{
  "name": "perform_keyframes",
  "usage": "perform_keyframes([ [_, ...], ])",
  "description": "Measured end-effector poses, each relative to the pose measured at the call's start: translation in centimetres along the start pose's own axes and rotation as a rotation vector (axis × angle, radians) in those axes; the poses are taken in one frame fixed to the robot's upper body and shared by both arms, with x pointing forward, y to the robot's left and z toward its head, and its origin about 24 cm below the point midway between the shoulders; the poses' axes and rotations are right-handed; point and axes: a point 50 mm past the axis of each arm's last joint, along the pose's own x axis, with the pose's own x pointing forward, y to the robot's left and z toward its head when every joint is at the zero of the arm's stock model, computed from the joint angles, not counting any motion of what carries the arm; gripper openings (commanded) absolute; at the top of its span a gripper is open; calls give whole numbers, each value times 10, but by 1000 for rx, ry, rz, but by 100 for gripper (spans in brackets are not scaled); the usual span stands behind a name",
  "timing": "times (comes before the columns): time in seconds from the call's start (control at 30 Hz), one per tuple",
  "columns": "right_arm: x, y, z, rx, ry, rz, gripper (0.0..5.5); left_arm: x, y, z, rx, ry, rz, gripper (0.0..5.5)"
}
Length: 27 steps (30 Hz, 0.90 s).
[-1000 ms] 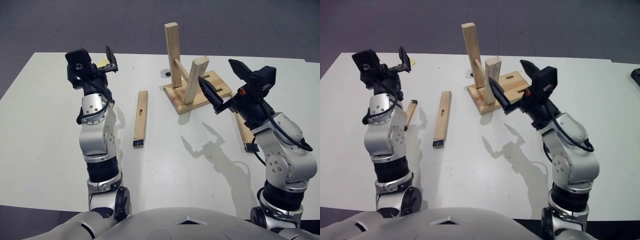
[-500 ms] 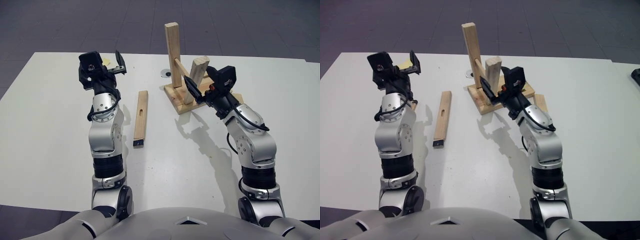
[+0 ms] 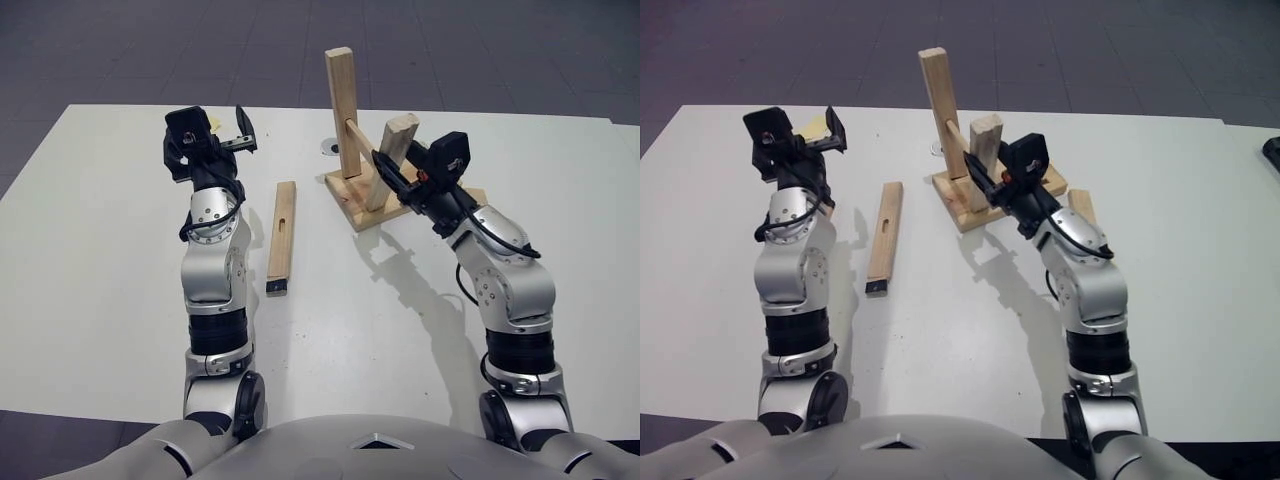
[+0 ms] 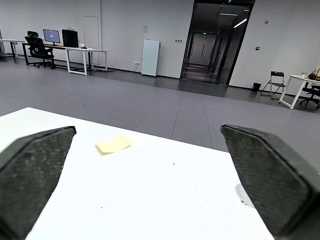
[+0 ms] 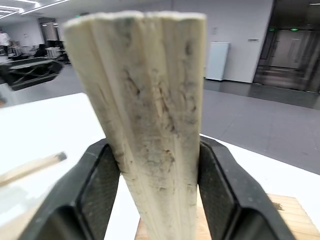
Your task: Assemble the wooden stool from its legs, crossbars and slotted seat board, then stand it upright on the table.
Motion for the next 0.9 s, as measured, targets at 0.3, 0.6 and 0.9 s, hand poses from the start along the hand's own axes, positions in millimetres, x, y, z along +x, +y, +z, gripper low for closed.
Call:
perform_keyframes([
  [0.3,-30,-17,9,-71,55,405,213,7,-3,-2,38,41,-64,540],
  [0.6,-39,-23,10,-117,65,532,211,19,-3,0,3,95,-121,540],
  [0.9,-39,-30,8,-150,85,450,331,22,-8,-2,13,109,-151,540],
])
